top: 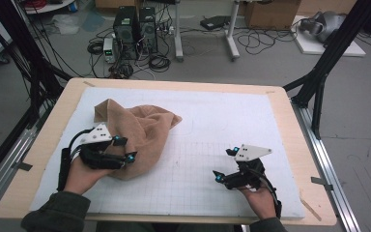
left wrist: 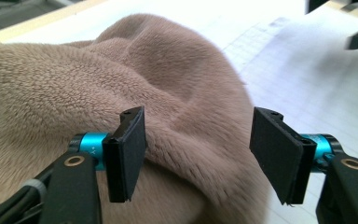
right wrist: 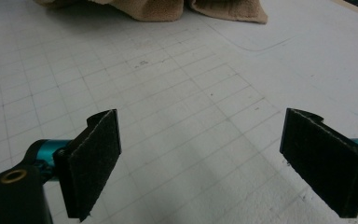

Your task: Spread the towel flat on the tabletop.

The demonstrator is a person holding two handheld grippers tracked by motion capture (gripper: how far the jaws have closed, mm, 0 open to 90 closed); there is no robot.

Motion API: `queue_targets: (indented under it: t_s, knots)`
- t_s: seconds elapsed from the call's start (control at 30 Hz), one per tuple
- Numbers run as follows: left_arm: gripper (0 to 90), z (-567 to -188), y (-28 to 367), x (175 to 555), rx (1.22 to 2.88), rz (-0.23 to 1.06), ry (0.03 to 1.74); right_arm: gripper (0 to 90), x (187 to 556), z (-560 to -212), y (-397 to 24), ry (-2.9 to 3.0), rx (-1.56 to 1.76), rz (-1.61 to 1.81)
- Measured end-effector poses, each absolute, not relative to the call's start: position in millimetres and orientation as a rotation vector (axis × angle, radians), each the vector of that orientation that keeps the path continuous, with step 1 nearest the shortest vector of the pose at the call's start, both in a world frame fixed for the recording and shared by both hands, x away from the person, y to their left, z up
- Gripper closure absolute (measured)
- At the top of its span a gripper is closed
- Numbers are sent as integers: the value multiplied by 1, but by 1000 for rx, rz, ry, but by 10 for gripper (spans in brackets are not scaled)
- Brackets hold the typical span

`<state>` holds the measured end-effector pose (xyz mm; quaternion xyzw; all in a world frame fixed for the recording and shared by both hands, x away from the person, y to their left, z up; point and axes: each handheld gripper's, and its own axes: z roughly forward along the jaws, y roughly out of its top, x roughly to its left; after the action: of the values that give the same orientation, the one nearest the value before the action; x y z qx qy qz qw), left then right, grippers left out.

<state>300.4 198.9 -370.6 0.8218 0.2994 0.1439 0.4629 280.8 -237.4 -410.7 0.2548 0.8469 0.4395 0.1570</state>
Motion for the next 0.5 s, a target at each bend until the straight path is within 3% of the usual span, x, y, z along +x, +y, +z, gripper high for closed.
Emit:
queue_targets:
  t_s: [0.13, 0.3, 0.4, 0.5]
  knots:
    - [397, -389, 187, 314, 2097, 330, 742, 115, 283, -412, -236, 2429, 730, 1259]
    - [720, -407, 177, 321, 2230, 277, 696, 115, 284, -415, -235, 2441, 726, 1257]
    - [816, -422, 176, 322, 2249, 232, 695, 115, 284, -415, -235, 2443, 722, 1256]
    - [838, -425, 182, 320, 2213, 206, 710, 115, 283, -415, -235, 2445, 728, 1255]
